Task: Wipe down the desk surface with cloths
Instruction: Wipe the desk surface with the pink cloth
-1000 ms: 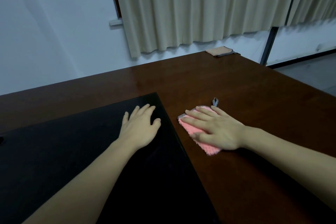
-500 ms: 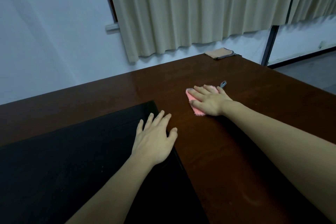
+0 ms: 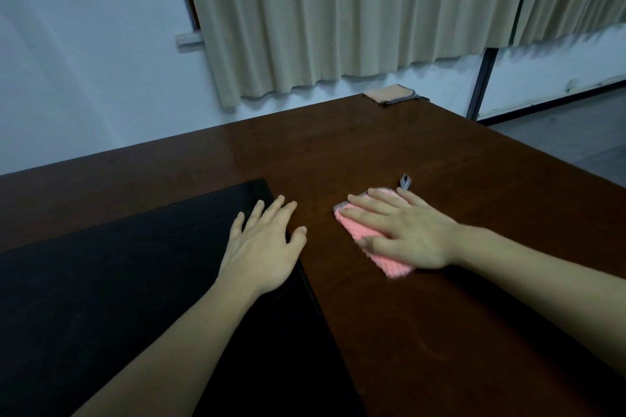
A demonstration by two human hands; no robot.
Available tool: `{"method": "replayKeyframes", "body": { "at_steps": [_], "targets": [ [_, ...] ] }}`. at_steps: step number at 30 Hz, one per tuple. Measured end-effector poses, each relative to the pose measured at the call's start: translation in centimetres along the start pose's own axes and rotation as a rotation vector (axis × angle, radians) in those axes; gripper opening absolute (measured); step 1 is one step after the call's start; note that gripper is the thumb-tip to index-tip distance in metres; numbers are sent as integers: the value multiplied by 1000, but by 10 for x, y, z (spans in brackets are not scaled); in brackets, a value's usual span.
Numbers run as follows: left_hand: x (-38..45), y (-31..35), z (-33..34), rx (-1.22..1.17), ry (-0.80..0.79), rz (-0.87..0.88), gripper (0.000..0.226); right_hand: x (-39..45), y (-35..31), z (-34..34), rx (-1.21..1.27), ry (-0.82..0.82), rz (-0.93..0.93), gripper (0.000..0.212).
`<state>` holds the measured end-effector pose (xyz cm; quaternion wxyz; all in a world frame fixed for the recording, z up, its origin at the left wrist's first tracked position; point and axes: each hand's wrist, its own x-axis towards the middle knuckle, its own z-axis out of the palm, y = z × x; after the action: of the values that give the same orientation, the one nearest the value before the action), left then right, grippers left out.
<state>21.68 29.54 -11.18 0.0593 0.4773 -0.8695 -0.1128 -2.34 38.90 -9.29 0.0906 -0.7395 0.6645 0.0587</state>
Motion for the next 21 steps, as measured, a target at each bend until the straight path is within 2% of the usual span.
{"method": "replayKeyframes", "body": {
  "at_steps": [6,10,14,21],
  "targets": [
    [2,1,1,4,3,-6,59,84,45,-16,37,44,210,61],
    [1,1,-1,5,-1,-12,58,109,46,-20,63,54,288,60],
    [1,0,-1,11,5,-12,58,78,29,-14,34,43,199,61],
    [0,3,-2,22,8,-21,59,-27,-6,6,4,16,-2,59]
  ]
}}
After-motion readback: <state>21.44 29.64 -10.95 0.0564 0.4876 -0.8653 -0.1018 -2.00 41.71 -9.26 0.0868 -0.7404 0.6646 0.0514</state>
